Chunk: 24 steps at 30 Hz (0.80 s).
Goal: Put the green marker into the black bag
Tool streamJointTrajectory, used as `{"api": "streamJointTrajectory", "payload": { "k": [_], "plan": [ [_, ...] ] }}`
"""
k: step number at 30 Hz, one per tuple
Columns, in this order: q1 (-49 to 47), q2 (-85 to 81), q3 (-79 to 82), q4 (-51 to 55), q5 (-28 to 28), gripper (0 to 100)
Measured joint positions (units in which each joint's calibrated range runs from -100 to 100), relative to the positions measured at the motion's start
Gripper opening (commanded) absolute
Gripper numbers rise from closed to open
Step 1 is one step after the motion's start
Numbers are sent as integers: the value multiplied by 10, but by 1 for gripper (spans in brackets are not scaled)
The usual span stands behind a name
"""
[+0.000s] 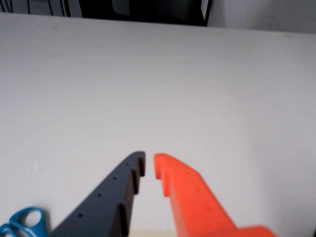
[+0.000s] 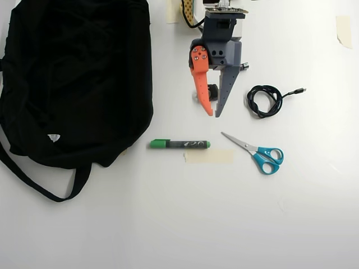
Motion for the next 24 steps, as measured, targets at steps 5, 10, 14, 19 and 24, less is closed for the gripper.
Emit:
{"api": "streamJointTrajectory", "payload": {
  "k": [5, 10, 14, 19, 24],
  "plan": [
    [0, 9, -1, -22, 0, 2],
    [-1, 36, -31, -24, 0, 2],
    [8, 65, -61, -27, 0, 2],
    [10, 95, -101, -27, 0, 2],
    [11, 115, -132, -27, 0, 2]
  ]
}}
